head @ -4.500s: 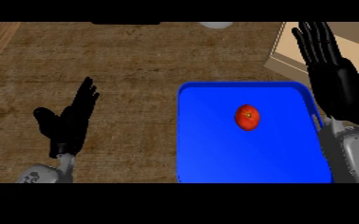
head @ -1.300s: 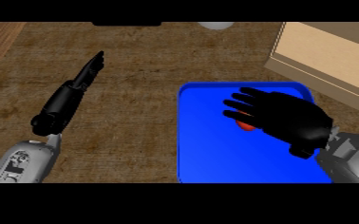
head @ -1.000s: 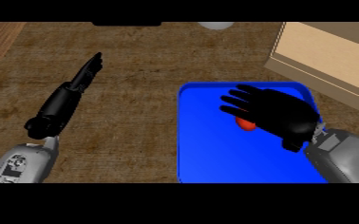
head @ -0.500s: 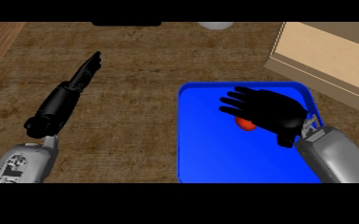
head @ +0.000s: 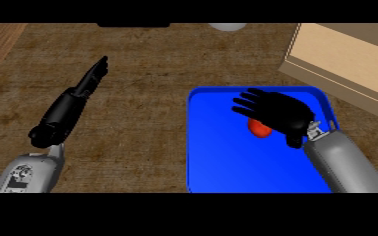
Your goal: Pick the tomato from the tray and place it in the cardboard box
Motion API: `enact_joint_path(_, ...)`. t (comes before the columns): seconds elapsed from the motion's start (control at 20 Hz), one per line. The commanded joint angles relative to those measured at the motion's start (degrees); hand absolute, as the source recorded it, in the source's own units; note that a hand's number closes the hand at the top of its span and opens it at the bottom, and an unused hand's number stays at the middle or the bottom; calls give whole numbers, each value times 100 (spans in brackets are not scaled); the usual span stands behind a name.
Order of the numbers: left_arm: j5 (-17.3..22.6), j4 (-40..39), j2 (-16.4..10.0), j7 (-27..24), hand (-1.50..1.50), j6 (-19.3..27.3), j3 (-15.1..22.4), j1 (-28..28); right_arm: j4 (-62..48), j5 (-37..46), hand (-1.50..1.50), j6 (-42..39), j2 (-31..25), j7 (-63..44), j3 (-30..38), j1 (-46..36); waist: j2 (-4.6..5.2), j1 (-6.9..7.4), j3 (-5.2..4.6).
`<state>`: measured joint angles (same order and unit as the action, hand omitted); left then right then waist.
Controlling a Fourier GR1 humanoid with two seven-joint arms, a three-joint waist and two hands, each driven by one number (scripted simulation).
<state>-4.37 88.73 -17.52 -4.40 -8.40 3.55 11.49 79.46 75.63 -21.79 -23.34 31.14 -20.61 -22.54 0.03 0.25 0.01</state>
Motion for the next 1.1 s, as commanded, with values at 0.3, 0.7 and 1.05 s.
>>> enact_joint_path(0.3, -170, -41, 223, 199, 0, -110, -100, 211, -854, 353, 150, 618, 348, 840, -95, -305, 1, 8, 1)
enact_joint_path(0.7, -171, -41, 152, 13, 0, -288, -309, 29, -778, 169, 150, 1373, 611, 1052, 343, 0, -2, -4, 0)
enact_joint_path(1.05, -259, -117, 229, -24, 0, -222, -265, 143, -1349, -671, 150, -31, 978, 149, 1545, -708, 6, -5, -2)
